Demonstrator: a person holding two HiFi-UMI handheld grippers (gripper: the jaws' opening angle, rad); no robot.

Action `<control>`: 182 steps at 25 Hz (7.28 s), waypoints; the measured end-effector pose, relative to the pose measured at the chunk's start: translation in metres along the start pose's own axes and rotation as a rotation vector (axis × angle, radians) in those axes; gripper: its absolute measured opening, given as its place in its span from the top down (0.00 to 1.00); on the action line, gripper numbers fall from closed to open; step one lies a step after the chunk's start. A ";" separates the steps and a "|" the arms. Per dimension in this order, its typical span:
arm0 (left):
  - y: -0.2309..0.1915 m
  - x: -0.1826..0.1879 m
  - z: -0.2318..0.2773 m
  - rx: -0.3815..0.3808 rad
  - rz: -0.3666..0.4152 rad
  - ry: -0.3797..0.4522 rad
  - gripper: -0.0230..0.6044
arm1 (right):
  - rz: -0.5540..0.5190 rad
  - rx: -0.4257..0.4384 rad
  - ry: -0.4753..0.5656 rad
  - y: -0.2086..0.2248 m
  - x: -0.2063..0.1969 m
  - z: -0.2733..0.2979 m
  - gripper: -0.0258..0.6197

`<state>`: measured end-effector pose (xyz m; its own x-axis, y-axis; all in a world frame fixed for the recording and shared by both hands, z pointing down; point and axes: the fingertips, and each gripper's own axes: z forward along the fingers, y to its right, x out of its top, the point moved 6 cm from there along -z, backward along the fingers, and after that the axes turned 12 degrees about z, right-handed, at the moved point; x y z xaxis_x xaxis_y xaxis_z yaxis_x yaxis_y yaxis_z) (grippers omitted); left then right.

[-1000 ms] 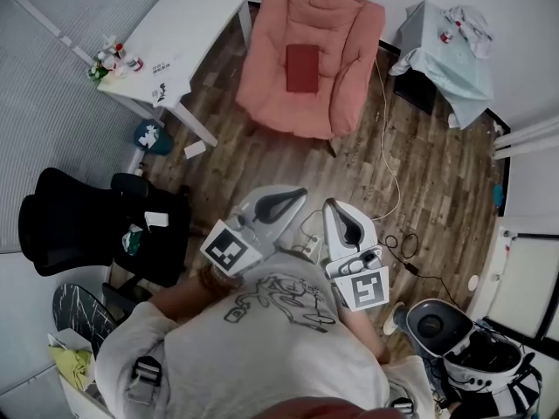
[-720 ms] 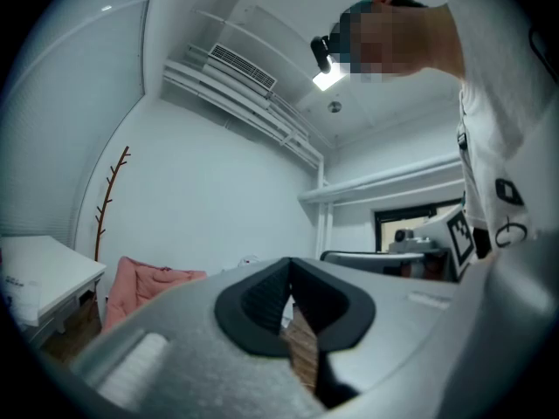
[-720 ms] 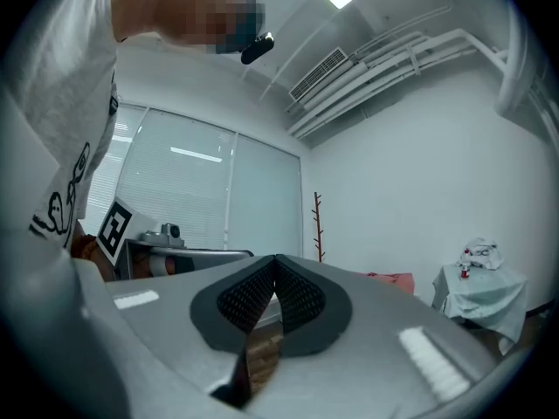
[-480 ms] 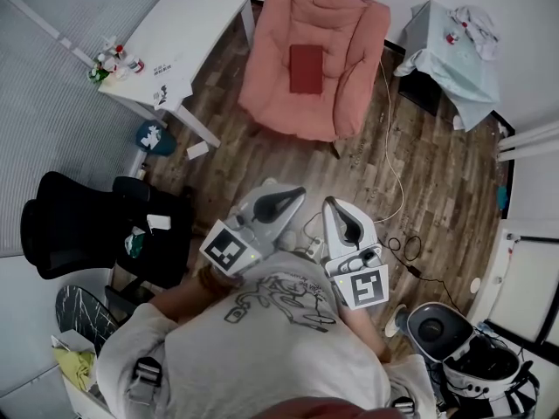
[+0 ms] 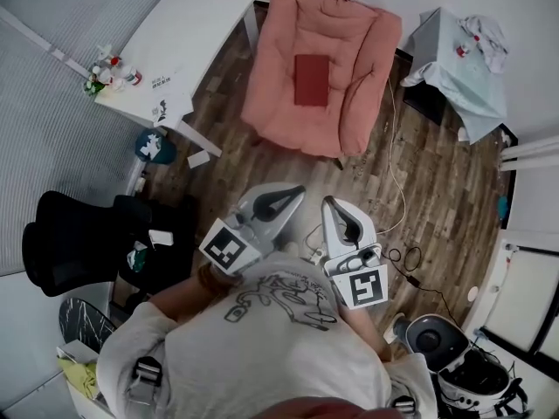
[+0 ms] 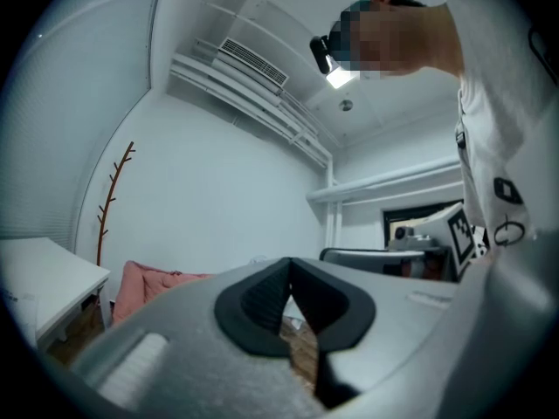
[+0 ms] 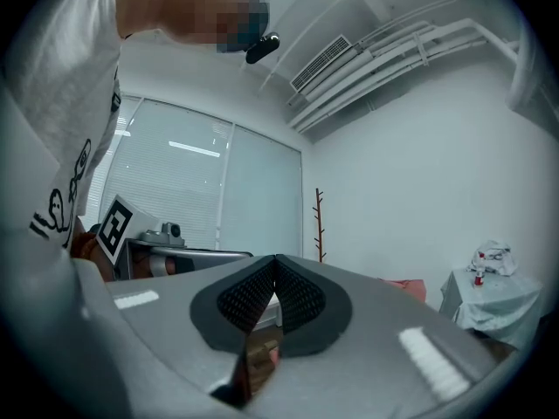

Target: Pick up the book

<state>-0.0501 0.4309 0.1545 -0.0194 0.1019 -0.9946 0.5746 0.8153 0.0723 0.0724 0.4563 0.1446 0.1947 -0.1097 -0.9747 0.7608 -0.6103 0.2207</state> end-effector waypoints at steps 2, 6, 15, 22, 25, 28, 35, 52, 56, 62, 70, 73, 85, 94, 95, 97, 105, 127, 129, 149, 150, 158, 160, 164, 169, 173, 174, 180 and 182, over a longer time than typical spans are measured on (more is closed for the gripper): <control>-0.024 0.000 0.007 -0.004 -0.004 0.000 0.96 | -0.006 -0.002 -0.006 0.008 0.003 0.023 0.95; -0.072 0.003 0.022 -0.021 0.019 0.009 0.96 | -0.017 -0.009 -0.001 0.022 0.012 0.073 0.95; -0.182 0.011 0.044 -0.043 0.035 0.029 0.96 | -0.036 -0.003 0.010 0.042 0.028 0.189 0.95; -0.243 -0.002 0.039 -0.020 0.019 0.024 0.96 | -0.031 0.001 0.003 0.047 0.019 0.249 0.95; -0.260 -0.011 0.036 -0.018 0.005 0.009 0.96 | -0.025 -0.006 -0.012 0.048 0.015 0.264 0.95; -0.268 -0.018 0.037 -0.027 0.001 0.004 0.96 | -0.014 -0.019 -0.022 0.050 0.010 0.271 0.95; -0.275 -0.024 0.042 -0.043 -0.029 0.006 0.96 | -0.006 -0.047 -0.050 0.056 0.001 0.277 0.95; -0.292 -0.039 0.103 -0.048 -0.026 -0.014 0.96 | 0.020 -0.058 -0.042 0.121 0.005 0.288 0.95; -0.299 -0.044 0.141 -0.050 -0.026 -0.019 0.96 | 0.020 -0.064 -0.045 0.158 0.009 0.292 0.95; -0.308 -0.048 0.203 -0.047 -0.015 -0.028 0.96 | 0.014 -0.049 -0.044 0.219 0.024 0.299 0.95; -0.313 -0.053 0.266 -0.030 -0.012 -0.047 0.96 | 0.021 -0.018 -0.049 0.283 0.035 0.304 0.95; -0.313 -0.058 0.284 -0.035 -0.009 -0.066 0.96 | 0.033 -0.013 -0.053 0.301 0.037 0.303 0.95; -0.324 -0.080 0.313 -0.028 -0.026 -0.097 0.96 | 0.050 -0.031 -0.087 0.339 0.026 0.309 0.95; -0.357 -0.109 0.305 -0.026 -0.056 -0.156 0.96 | 0.077 -0.066 -0.133 0.346 0.000 0.342 0.95; -0.363 -0.114 0.304 -0.024 -0.060 -0.164 0.96 | 0.080 -0.071 -0.140 0.348 -0.004 0.347 0.95; -0.374 -0.125 0.301 -0.024 -0.068 -0.178 0.96 | 0.078 -0.075 -0.158 0.351 -0.013 0.356 0.95; -0.415 -0.180 0.304 -0.045 -0.084 -0.230 0.96 | 0.086 -0.096 -0.213 0.378 -0.057 0.384 0.95; -0.456 -0.395 0.335 -0.074 -0.196 -0.351 0.82 | 0.143 -0.108 -0.442 0.481 -0.260 0.429 0.84; -0.460 -0.415 0.336 -0.070 -0.197 -0.367 0.79 | 0.147 -0.101 -0.458 0.487 -0.277 0.434 0.81; -0.492 -0.627 0.338 -0.071 -0.362 -0.509 0.61 | 0.229 -0.070 -0.592 0.566 -0.458 0.456 0.67; -0.494 -0.637 0.338 -0.069 -0.364 -0.515 0.60 | 0.231 -0.066 -0.600 0.569 -0.468 0.458 0.67; -0.505 -0.706 0.340 -0.047 -0.401 -0.583 0.56 | 0.247 -0.056 -0.672 0.606 -0.539 0.475 0.63; -0.511 -0.719 0.338 -0.043 -0.417 -0.608 0.54 | 0.255 -0.064 -0.677 0.614 -0.552 0.481 0.62; -0.523 -0.742 0.337 -0.028 -0.459 -0.650 0.45 | 0.270 -0.066 -0.695 0.628 -0.577 0.492 0.62; -0.541 -0.765 0.346 -0.011 -0.509 -0.663 0.40 | 0.314 -0.068 -0.722 0.648 -0.603 0.500 0.56; -0.542 -0.768 0.345 -0.012 -0.518 -0.660 0.39 | 0.347 -0.072 -0.745 0.656 -0.619 0.503 0.52; -0.541 -0.767 0.345 -0.013 -0.523 -0.658 0.38 | 0.354 -0.070 -0.752 0.658 -0.622 0.504 0.51; -0.543 -0.766 0.346 -0.010 -0.542 -0.644 0.37 | 0.376 -0.049 -0.776 0.662 -0.635 0.514 0.50; -0.544 -0.767 0.343 -0.003 -0.549 -0.647 0.34 | 0.385 -0.043 -0.781 0.660 -0.638 0.517 0.50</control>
<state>-0.0674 -0.2858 0.8522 0.1772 -0.6540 -0.7354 0.6185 0.6552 -0.4337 0.1306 -0.2819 0.8940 -0.0254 -0.8183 -0.5742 0.7551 -0.3922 0.5254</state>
